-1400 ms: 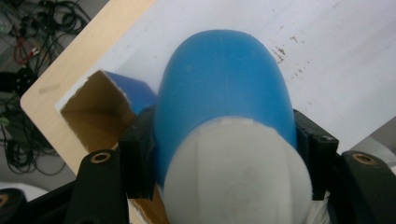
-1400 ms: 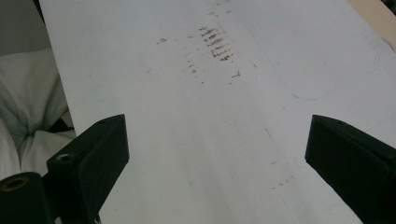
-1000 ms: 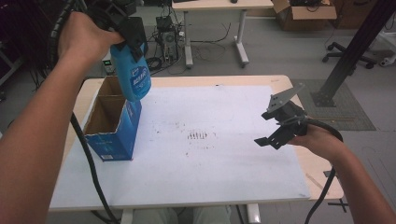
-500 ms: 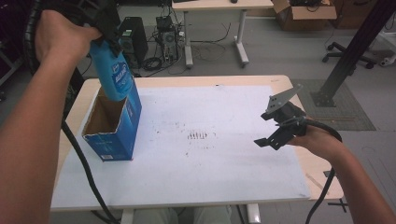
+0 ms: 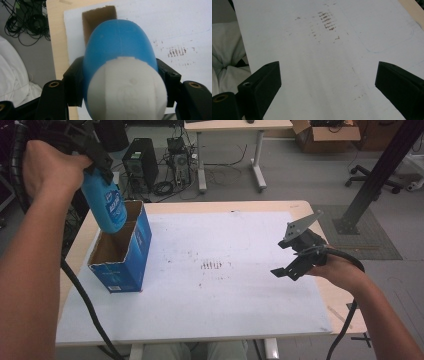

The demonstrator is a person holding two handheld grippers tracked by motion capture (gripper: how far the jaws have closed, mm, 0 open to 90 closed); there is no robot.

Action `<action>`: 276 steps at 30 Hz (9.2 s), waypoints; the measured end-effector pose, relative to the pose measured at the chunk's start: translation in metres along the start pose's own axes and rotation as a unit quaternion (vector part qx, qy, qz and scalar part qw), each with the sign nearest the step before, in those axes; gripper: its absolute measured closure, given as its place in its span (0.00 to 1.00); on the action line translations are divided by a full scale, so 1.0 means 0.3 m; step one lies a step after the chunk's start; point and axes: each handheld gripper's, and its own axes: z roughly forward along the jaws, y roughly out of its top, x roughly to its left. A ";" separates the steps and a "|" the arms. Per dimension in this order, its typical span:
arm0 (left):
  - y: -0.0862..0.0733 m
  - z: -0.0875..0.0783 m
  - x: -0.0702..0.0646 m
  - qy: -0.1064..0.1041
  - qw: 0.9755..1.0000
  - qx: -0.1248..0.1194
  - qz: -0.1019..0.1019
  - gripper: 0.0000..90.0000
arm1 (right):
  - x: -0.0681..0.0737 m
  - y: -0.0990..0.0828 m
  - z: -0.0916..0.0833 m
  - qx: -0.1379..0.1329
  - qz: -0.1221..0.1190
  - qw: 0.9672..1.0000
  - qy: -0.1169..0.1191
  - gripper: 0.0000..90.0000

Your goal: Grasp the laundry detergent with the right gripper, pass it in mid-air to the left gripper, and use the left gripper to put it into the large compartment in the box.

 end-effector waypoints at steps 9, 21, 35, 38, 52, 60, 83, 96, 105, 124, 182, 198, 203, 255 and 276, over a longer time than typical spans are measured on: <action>-0.021 0.056 0.026 0.003 1.000 -0.001 -0.013 0.42 | 0.000 -0.002 0.001 0.001 -0.001 1.000 0.000 0.07; -0.060 0.185 0.060 -0.003 1.000 0.010 -0.019 0.42 | -0.002 -0.012 0.005 0.004 0.005 1.000 0.000 0.07; -0.107 0.332 0.070 -0.005 1.000 0.021 -0.014 0.42 | -0.003 -0.020 0.018 0.009 0.009 1.000 0.002 0.07; -0.115 0.361 0.068 -0.005 1.000 0.021 -0.013 0.42 | -0.002 -0.021 0.022 0.011 0.010 1.000 0.003 0.07; -0.155 0.496 0.065 -0.009 1.000 0.019 -0.010 0.42 | -0.003 -0.034 0.028 0.013 0.014 1.000 0.003 0.07; -0.178 0.565 0.063 -0.008 1.000 0.018 -0.008 0.42 | -0.003 -0.037 0.037 0.015 0.016 1.000 0.005 0.07; -0.202 0.679 0.054 -0.012 0.999 0.033 0.005 0.42 | -0.008 -0.049 0.057 0.022 0.024 0.999 0.008 0.07; -0.210 0.705 0.064 -0.018 0.999 0.040 0.005 0.42 | -0.011 -0.046 0.069 0.026 0.024 0.999 0.012 0.08; -0.207 0.711 0.074 -0.027 0.999 0.039 0.003 0.42 | -0.009 -0.045 0.079 0.028 0.024 0.999 0.015 0.08; -0.212 0.697 0.086 -0.058 0.998 0.027 -0.002 0.33 | -0.002 -0.049 0.069 0.026 0.025 0.999 0.014 0.08; -0.072 0.216 -0.194 -0.085 0.973 -0.074 0.200 0.09 | 0.024 -0.018 0.001 0.027 0.024 0.999 0.000 0.08; 0.028 0.253 -0.380 -0.113 0.945 -0.057 0.302 0.09 | 0.024 -0.010 -0.001 0.038 0.030 0.999 -0.002 0.08; 0.049 0.265 -0.418 -0.120 0.938 -0.052 0.321 0.09 | 0.023 -0.011 0.001 0.041 0.032 0.999 -0.002 0.08; 0.072 0.336 -0.647 -0.186 0.853 -0.038 0.485 0.09 | 0.060 0.004 -0.007 0.044 0.037 0.998 -0.008 0.07; 0.072 0.345 -0.651 -0.188 0.855 -0.037 0.482 0.09 | 0.062 0.006 -0.009 0.042 0.036 0.998 -0.007 0.07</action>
